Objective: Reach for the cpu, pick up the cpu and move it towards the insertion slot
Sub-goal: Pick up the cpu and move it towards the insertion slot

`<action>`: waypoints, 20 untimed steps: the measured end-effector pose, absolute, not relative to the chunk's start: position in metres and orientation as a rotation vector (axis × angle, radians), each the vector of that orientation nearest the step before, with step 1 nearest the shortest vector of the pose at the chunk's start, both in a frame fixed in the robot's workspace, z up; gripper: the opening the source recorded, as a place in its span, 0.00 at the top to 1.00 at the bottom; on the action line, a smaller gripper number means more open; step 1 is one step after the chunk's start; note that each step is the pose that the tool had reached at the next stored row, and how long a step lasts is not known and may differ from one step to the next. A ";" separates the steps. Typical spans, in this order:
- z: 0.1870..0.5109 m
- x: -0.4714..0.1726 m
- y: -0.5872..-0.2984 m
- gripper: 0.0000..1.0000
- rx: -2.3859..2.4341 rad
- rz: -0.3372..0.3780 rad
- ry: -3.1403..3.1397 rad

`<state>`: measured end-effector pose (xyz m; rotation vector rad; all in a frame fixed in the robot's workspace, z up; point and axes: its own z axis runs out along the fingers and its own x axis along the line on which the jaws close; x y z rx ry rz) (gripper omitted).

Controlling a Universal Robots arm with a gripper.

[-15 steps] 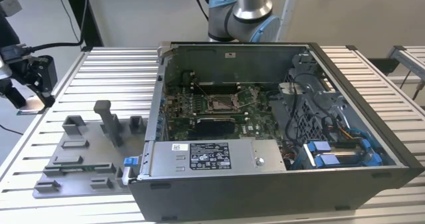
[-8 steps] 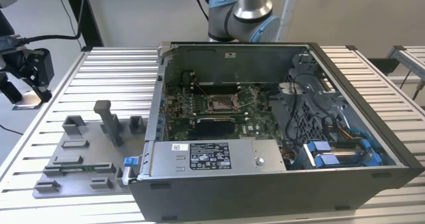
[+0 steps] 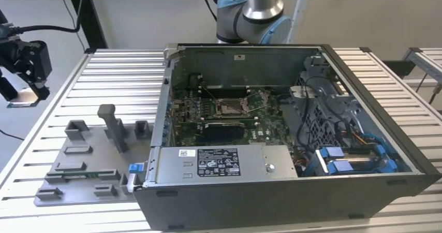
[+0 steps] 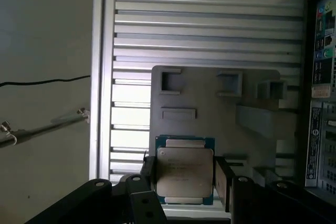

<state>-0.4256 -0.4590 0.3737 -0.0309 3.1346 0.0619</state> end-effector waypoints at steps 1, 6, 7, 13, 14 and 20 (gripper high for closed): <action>0.375 -0.426 -0.459 1.00 -0.031 0.062 3.135; 0.384 -0.426 -0.459 1.00 -0.031 0.062 3.135; 0.386 -0.426 -0.459 1.00 -0.031 0.062 3.135; 0.395 -0.426 -0.459 1.00 -0.031 0.062 3.134; 0.395 -0.426 -0.459 1.00 -0.031 0.062 3.134; 0.395 -0.426 -0.459 1.00 -0.031 0.061 3.134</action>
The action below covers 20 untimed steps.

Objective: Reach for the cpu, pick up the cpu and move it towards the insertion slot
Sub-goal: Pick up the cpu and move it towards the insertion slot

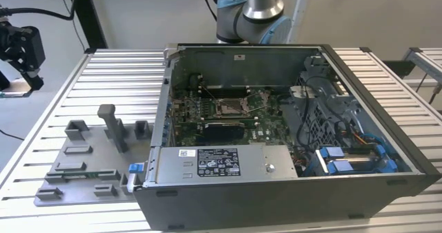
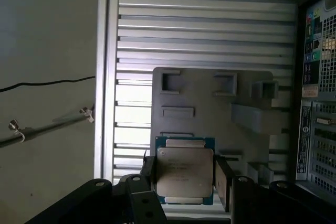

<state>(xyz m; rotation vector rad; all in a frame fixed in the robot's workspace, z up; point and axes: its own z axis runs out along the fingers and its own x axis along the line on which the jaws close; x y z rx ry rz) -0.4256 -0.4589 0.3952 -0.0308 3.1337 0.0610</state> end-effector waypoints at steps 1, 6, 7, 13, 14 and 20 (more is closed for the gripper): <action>0.395 -0.426 -0.459 1.00 -0.031 0.061 3.134; 0.395 -0.424 -0.459 1.00 -0.031 0.061 3.134; 0.395 -0.423 -0.459 1.00 -0.031 0.061 3.134; 0.395 -0.414 -0.459 1.00 -0.031 0.061 3.134; 0.395 -0.412 -0.459 1.00 -0.031 0.061 3.134; 0.395 -0.400 -0.459 1.00 -0.031 0.061 3.134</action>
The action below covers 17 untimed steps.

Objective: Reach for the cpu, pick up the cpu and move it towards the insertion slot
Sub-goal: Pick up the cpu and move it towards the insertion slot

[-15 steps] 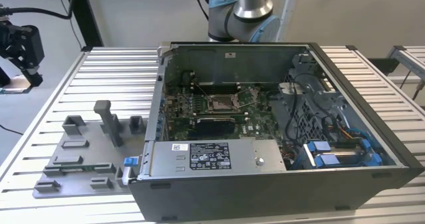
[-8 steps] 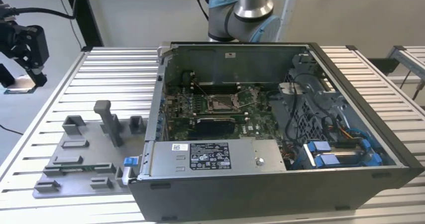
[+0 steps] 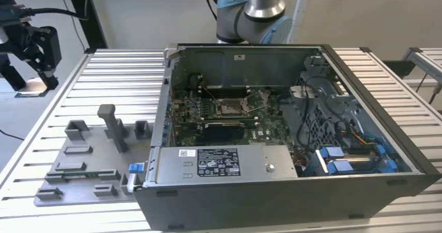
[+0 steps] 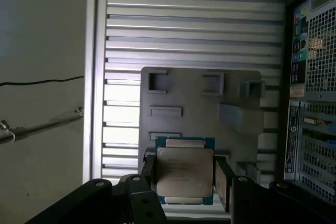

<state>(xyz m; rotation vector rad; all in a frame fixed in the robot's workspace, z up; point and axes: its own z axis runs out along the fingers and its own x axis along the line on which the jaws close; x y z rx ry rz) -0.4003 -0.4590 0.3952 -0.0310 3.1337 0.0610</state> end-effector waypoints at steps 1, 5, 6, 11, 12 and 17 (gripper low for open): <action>0.395 -0.398 -0.459 1.00 -0.031 0.061 3.134; 0.395 -0.390 -0.459 1.00 -0.031 0.061 3.134; 0.395 -0.387 -0.459 1.00 -0.031 0.061 3.134; 0.395 -0.376 -0.459 1.00 -0.031 0.061 3.134; 0.395 -0.374 -0.459 1.00 -0.031 0.061 3.134; 0.395 -0.362 -0.459 1.00 -0.031 0.061 3.134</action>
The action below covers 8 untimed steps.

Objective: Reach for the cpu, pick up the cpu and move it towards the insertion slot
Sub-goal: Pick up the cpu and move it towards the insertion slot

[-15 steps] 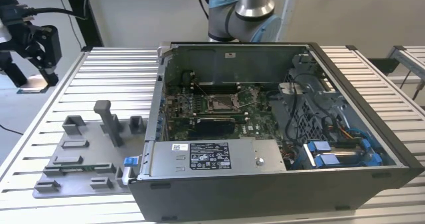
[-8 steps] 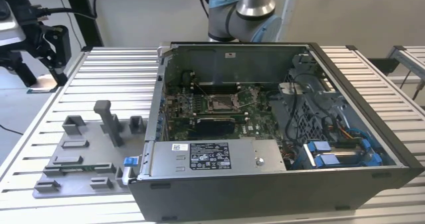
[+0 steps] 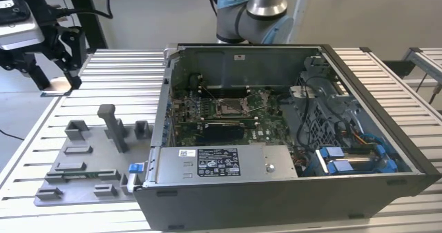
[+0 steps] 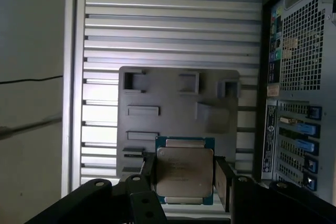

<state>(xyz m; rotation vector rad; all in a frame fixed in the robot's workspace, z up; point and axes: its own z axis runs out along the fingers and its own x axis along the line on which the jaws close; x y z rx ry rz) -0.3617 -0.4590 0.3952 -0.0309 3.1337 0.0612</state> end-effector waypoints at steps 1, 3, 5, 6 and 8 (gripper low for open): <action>0.395 -0.359 -0.459 1.00 -0.031 0.061 3.134; 0.395 -0.354 -0.459 1.00 -0.031 0.061 3.134; 0.395 -0.349 -0.459 1.00 -0.031 0.061 3.134; 0.395 -0.346 -0.459 1.00 -0.031 0.061 3.134; 0.395 -0.341 -0.459 1.00 -0.031 0.061 3.134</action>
